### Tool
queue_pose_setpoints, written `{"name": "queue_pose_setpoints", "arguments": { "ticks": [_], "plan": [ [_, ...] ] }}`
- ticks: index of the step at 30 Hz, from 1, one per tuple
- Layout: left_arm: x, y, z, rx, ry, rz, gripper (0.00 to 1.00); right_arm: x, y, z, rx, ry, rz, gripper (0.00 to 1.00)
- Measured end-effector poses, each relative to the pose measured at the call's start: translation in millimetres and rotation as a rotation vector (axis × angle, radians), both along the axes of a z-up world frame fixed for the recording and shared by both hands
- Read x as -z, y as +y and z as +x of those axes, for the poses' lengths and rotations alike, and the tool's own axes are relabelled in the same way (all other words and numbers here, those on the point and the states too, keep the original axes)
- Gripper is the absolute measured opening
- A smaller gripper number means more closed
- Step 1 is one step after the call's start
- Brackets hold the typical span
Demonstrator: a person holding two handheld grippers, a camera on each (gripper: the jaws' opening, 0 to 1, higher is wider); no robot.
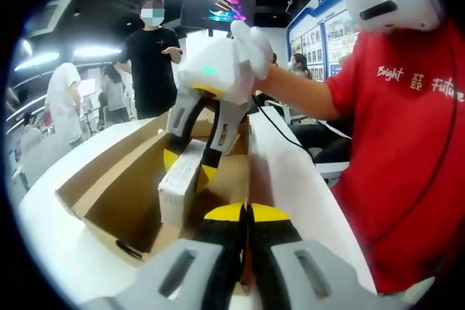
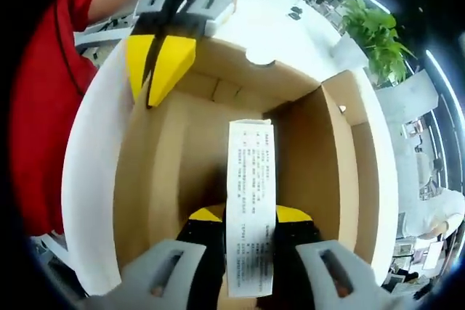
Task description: Operate the shoe box by opening the lid, removing the specified soft item, and placing it in the target area until the item is outside and the box remains undamaged.
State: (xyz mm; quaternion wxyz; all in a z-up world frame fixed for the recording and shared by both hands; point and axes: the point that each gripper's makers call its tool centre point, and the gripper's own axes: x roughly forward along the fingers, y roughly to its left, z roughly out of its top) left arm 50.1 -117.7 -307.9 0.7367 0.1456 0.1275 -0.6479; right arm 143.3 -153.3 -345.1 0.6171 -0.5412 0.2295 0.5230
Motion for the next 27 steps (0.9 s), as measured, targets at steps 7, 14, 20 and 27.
{"name": "queue_pose_setpoints", "arguments": {
  "ticks": [7, 14, 20, 27],
  "plan": [
    [-0.3, -0.1, -0.5, -0.002, 0.008, -0.002, 0.01, -1.9, -0.7, -1.2, -0.002, -0.02, -0.001, 0.21],
    [-0.5, 0.2, -0.9, 0.003, 0.01, -0.004, 0.01, -5.1, -3.7, -0.4, 0.0, -0.036, -0.004, 0.21],
    [-0.3, 0.6, -0.5, 0.002, 0.008, -0.005, 0.01, -9.1, -5.5, -1.6, -0.008, -0.038, -0.013, 0.21],
    [-0.4, -0.2, -1.0, 0.003, 0.009, -0.003, 0.01, -12.2, -6.8, -1.6, -0.011, -0.048, -0.006, 0.21]
  ]
}}
